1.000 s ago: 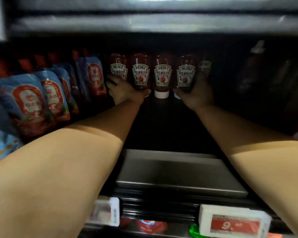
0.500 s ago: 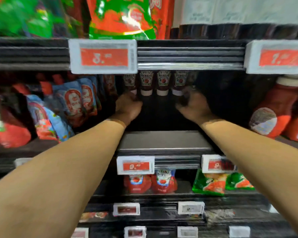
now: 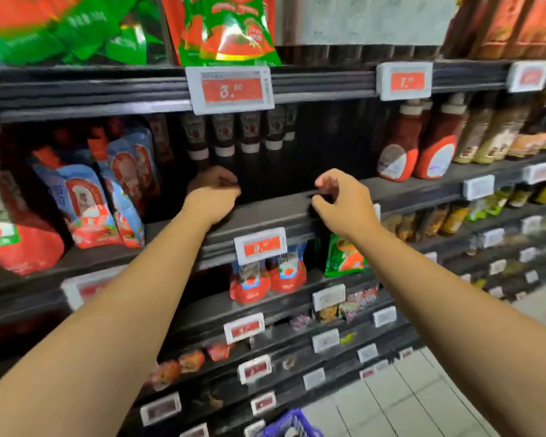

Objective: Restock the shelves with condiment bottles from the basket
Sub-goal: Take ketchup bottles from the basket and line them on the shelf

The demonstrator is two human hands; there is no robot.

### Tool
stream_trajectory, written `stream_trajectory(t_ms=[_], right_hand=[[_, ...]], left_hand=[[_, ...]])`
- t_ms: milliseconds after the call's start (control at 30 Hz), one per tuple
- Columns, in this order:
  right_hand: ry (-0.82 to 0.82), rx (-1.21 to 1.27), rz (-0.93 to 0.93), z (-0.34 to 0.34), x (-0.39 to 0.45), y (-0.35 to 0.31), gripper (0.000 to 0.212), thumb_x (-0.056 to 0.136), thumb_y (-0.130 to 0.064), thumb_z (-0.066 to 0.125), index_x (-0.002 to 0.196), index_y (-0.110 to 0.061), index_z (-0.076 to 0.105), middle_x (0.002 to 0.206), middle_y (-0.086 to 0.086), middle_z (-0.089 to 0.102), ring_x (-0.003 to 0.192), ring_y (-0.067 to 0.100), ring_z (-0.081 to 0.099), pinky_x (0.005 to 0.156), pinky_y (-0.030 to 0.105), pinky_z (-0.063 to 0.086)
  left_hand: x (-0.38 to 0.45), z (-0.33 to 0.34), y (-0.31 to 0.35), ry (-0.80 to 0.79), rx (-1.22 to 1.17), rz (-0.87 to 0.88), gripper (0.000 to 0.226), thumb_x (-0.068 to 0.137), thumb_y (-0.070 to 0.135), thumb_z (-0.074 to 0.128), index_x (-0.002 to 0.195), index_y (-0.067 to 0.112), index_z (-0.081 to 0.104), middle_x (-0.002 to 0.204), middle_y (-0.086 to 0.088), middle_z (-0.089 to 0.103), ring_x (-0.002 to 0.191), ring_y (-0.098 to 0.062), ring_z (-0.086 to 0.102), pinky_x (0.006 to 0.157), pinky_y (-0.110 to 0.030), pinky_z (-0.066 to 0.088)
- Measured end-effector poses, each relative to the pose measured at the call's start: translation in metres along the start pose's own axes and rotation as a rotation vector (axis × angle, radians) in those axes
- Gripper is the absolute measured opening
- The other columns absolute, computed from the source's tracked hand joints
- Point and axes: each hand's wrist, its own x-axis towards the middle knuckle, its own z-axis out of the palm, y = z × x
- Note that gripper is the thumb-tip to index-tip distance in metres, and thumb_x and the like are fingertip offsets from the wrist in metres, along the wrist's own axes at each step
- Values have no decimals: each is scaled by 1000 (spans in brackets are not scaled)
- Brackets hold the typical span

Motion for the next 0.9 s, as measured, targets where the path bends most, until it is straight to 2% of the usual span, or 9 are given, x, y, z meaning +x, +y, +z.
stream_trajectory(t_ms=[200, 333, 400, 467, 533, 633, 733, 833, 900], right_hand=[[-10, 49, -72, -20, -81, 9, 24, 88, -14, 68, 112, -14, 68, 111, -3, 66, 106, 13, 61, 92, 20, 44], [-120, 135, -40, -12, -140, 44, 23, 90, -17, 69, 112, -18, 67, 109, -8, 62, 105, 11, 59, 88, 22, 44], [-198, 159, 29, -1, -171, 72, 22, 90, -19, 69, 112, -18, 66, 112, -2, 64, 105, 18, 62, 87, 30, 48], [-273, 180, 117, 12, -204, 104, 21, 89, -18, 69, 110, -15, 67, 111, 4, 66, 102, 22, 63, 87, 38, 53], [-354, 176, 191, 24, -241, 135, 21, 89, -19, 70, 108, -12, 66, 106, 4, 66, 97, 20, 62, 87, 36, 52], [-499, 160, 371, 42, -299, 176, 17, 86, -16, 75, 98, -14, 63, 102, 6, 67, 95, 24, 64, 85, 34, 52], [-568, 132, 520, 63, -358, 213, 15, 82, -11, 76, 93, -14, 66, 96, 3, 70, 91, 23, 67, 87, 31, 52], [-597, 118, 675, 89, -417, 243, 11, 80, -8, 75, 87, -15, 70, 91, 2, 73, 88, 23, 69, 88, 31, 54], [-629, 105, 756, 113, -451, 262, 10, 79, -5, 74, 85, -13, 72, 88, 4, 74, 87, 24, 70, 86, 29, 54]], left_hand=[[-80, -29, 4, 21, -59, 173, 16, 82, 15, 72, 87, 29, 69, 83, 11, 70, 77, -8, 66, 83, -34, 58], [-152, -27, 4, 49, -98, 291, 20, 82, 13, 65, 94, 29, 66, 89, 12, 70, 84, -4, 68, 83, -23, 55], [-191, -11, -7, 27, -116, 272, 22, 83, 13, 64, 94, 32, 65, 90, 15, 70, 88, -4, 68, 84, -19, 52], [-227, 13, -31, -31, -101, 190, 22, 84, 13, 64, 94, 33, 65, 89, 19, 70, 86, -2, 68, 80, -16, 52], [-263, 42, -66, -125, -47, 39, 20, 85, 13, 64, 93, 32, 66, 87, 14, 71, 79, -6, 66, 73, -22, 54], [-316, 86, -129, -322, 46, -218, 25, 90, -1, 64, 90, 25, 64, 92, -5, 67, 78, -15, 62, 77, -28, 50], [-367, 122, -181, -490, 81, -464, 21, 91, -4, 63, 90, 17, 63, 94, -8, 64, 83, -19, 60, 82, -34, 50], [-412, 156, -235, -632, 94, -630, 18, 92, -9, 55, 84, 6, 58, 86, -6, 56, 75, -8, 58, 80, -28, 42], [-441, 180, -275, -714, 125, -769, 10, 93, -1, 59, 90, 7, 62, 89, -4, 59, 77, -8, 59, 77, -27, 43]])
